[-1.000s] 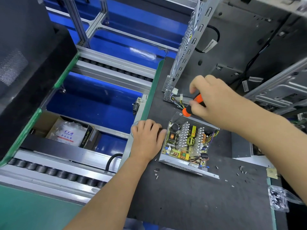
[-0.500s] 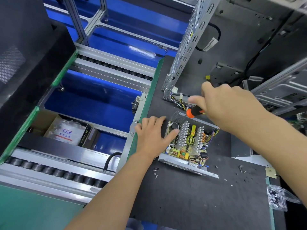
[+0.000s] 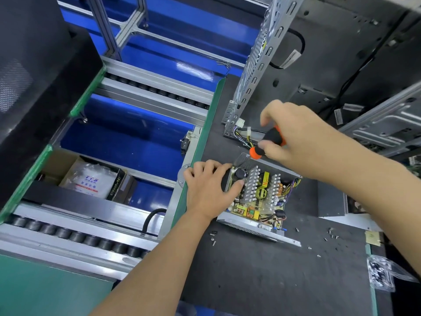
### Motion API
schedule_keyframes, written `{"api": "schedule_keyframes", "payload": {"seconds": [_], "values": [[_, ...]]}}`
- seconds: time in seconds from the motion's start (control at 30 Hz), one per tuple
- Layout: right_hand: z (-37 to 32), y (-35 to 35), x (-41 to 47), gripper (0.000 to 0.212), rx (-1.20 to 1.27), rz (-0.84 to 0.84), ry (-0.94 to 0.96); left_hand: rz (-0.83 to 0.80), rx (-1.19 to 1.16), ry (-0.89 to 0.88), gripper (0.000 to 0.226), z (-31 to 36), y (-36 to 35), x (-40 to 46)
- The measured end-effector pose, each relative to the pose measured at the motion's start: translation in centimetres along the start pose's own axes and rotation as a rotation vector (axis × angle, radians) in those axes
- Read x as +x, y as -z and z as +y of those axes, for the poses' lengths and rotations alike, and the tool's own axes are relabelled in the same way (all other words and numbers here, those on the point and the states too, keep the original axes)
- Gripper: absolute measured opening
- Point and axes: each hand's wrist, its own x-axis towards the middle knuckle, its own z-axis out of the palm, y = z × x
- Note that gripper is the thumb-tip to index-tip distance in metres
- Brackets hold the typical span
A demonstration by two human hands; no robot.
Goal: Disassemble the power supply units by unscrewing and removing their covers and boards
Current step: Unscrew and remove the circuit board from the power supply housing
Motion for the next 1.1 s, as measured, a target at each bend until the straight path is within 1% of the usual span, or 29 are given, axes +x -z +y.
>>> {"api": "schedule_keyframes", "payload": {"seconds": [0.03, 0.07, 0.1, 0.13, 0.17, 0.2, 0.23, 0.27, 0.3, 0.33, 0.37, 0.43, 0.47, 0.5, 0.53, 0.57, 0.6, 0.63, 0.67, 0.7, 0.73, 0.8, 0.83, 0.87, 0.9, 0.97, 1.0, 1.03, 1.1], "values": [[-0.05, 0.17, 0.01, 0.032, 0.104, -0.041, -0.02, 0.002, 0.004, -0.004, 0.053, 0.02, 0.02, 0.03], [-0.09, 0.22, -0.08, 0.038, 0.116, -0.064, -0.064, 0.002, 0.008, -0.005, 0.052, 0.01, 0.02, 0.06], [0.04, 0.02, -0.2, 0.046, 0.022, -0.067, -0.135, 0.003, 0.01, -0.004, 0.052, -0.02, 0.0, 0.07], [0.11, -0.09, -0.23, 0.054, -0.152, -0.047, -0.202, 0.003, 0.011, -0.004, 0.052, 0.01, -0.03, 0.07], [0.08, -0.13, -0.24, 0.059, -0.313, -0.012, -0.231, 0.003, 0.011, -0.004, 0.052, 0.02, -0.03, 0.04], [0.04, -0.05, -0.31, 0.056, -0.355, 0.009, -0.202, 0.003, 0.011, -0.004, 0.053, 0.05, -0.04, 0.03], [0.1, 0.05, -0.34, 0.046, -0.281, 0.01, -0.148, 0.005, 0.011, -0.004, 0.053, 0.05, -0.03, 0.02], [0.1, 0.2, -0.33, 0.031, -0.136, 0.0, -0.09, 0.006, 0.008, -0.003, 0.053, 0.05, -0.04, 0.05], [0.01, 0.32, -0.29, 0.026, -0.028, -0.034, -0.059, 0.006, 0.007, -0.001, 0.053, 0.04, -0.05, 0.08], [-0.15, 0.38, -0.42, 0.032, 0.017, -0.072, -0.058, 0.006, 0.007, -0.002, 0.052, 0.03, -0.07, 0.09], [-0.14, 0.42, -0.48, 0.041, -0.023, -0.103, -0.104, 0.005, 0.008, -0.004, 0.052, 0.02, -0.1, 0.09], [-0.33, 0.5, -0.22, 0.062, -0.33, -0.097, -0.179, 0.005, 0.01, -0.008, 0.052, -0.05, -0.13, 0.08], [-0.46, 0.5, -0.19, 0.062, -0.397, -0.086, -0.15, 0.004, 0.007, -0.008, 0.051, -0.1, -0.16, 0.09], [-0.39, 0.37, -0.24, 0.052, -0.342, -0.073, -0.105, 0.005, 0.005, -0.006, 0.051, -0.12, -0.18, 0.08], [-0.37, 0.32, -0.3, 0.039, -0.21, -0.064, -0.051, 0.01, 0.005, -0.004, 0.051, -0.09, -0.2, 0.1], [-0.42, 0.27, -0.35, 0.034, -0.113, -0.058, -0.023, 0.014, 0.007, -0.005, 0.05, -0.07, -0.19, 0.11], [-0.47, 0.18, -0.48, 0.038, -0.092, -0.05, -0.02, 0.013, 0.009, -0.008, 0.05, -0.03, -0.21, 0.12], [-0.33, 0.1, -0.44, 0.044, -0.149, -0.034, -0.059, 0.013, 0.012, -0.012, 0.051, -0.02, -0.24, 0.12], [-0.38, 0.16, -0.32, 0.052, -0.247, -0.019, -0.108, 0.016, 0.012, -0.012, 0.05, -0.04, -0.26, 0.09], [-0.56, 0.16, -0.18, 0.056, -0.348, -0.016, -0.107, 0.02, 0.009, -0.012, 0.05, -0.06, -0.25, 0.07], [-0.65, 0.09, -0.1, 0.051, -0.37, -0.022, -0.059, 0.025, 0.005, -0.012, 0.05, -0.07, -0.23, 0.06], [-0.7, 0.07, -0.09, 0.028, -0.193, -0.017, 0.024, 0.031, 0.002, -0.009, 0.05, -0.04, -0.18, 0.03], [-0.65, 0.15, -0.14, 0.031, -0.128, -0.016, 0.007, 0.03, 0.005, -0.008, 0.05, -0.05, -0.16, 0.05], [-0.51, 0.11, -0.22, 0.034, -0.127, -0.013, -0.016, 0.027, 0.005, -0.009, 0.05, -0.06, -0.19, 0.08], [-0.33, 0.08, -0.29, 0.035, -0.186, -0.017, -0.056, 0.025, 0.004, -0.011, 0.05, -0.06, -0.23, 0.09], [-0.2, -0.11, -0.33, 0.027, -0.298, -0.027, -0.025, 0.028, 0.002, -0.013, 0.05, -0.08, -0.28, 0.06], [-0.05, -0.31, -0.34, 0.02, -0.267, -0.011, 0.012, 0.031, 0.001, -0.014, 0.05, -0.09, -0.26, 0.07], [-0.02, -0.29, -0.41, 0.02, -0.208, 0.014, 0.023, 0.034, 0.0, -0.014, 0.05, -0.08, -0.26, 0.08], [-0.06, -0.32, -0.5, 0.034, -0.159, 0.045, -0.016, 0.037, -0.003, -0.015, 0.049, -0.08, -0.25, 0.06]]}}
